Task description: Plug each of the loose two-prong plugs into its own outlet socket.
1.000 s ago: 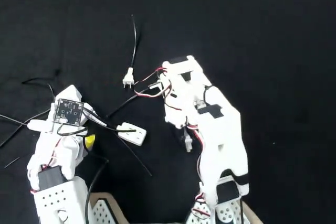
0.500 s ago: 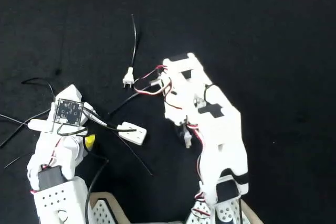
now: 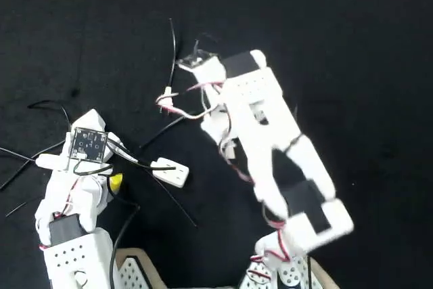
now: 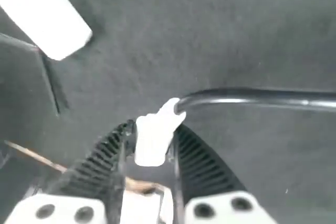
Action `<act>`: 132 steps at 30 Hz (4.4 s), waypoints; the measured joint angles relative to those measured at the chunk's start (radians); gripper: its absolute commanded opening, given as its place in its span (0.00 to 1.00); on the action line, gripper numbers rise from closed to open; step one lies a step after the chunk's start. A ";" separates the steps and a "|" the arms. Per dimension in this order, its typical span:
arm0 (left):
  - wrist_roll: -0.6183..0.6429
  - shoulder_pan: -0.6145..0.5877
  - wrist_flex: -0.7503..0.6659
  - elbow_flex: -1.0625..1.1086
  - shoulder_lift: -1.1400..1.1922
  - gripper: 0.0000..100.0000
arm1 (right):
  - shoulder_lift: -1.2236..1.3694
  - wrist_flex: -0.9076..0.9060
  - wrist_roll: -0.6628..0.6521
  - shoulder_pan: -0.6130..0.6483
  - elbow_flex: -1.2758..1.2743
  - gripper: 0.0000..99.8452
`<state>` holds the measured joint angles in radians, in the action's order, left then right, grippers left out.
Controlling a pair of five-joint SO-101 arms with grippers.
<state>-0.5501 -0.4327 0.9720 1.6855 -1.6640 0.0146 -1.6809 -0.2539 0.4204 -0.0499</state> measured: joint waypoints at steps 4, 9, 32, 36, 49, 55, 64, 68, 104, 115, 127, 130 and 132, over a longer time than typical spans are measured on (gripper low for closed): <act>0.000 0.000 0.000 0.000 0.000 0.35 | -0.158 0.184 0.035 0.066 -0.160 0.01; 0.000 0.000 0.000 0.000 0.000 0.35 | -0.235 0.462 0.057 0.117 -0.465 0.01; 0.000 0.008 0.000 0.000 0.000 0.35 | 0.707 -0.054 -0.153 -0.057 0.199 0.12; 0.000 0.008 0.000 0.000 0.000 0.35 | 0.733 -0.055 -0.114 -0.058 0.224 0.12; 0.000 0.008 0.000 0.000 0.000 0.35 | 0.746 -0.055 -0.031 -0.058 0.259 0.10; 0.000 0.008 0.000 0.000 0.000 0.35 | 0.753 -0.055 0.011 -0.104 0.298 0.02; 0.000 0.008 0.000 0.000 0.000 0.35 | 0.755 -0.055 0.011 -0.106 0.298 0.02; 0.000 0.008 0.000 0.000 0.000 0.35 | 0.709 -0.055 0.031 -0.106 0.296 0.02; -0.388 0.252 0.146 -0.232 0.000 0.35 | -0.700 0.555 0.520 -0.339 -0.651 0.01; -0.720 0.778 0.107 -0.336 0.135 0.35 | -0.723 0.463 0.493 -0.422 -0.628 0.01; -0.879 0.781 -0.348 -0.410 0.818 0.35 | -0.724 0.482 0.479 -0.420 -0.628 0.02; -0.879 0.781 -0.422 -0.436 0.942 0.35 | -0.724 0.537 0.479 -0.420 -0.638 0.02; -0.879 0.783 -0.446 -0.456 0.996 0.35 | -0.724 0.565 0.479 -0.422 -0.649 0.02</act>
<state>-1.4293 0.3498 0.5255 1.2298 -0.6682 -0.7096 -1.1162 0.2248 -0.0015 -0.6989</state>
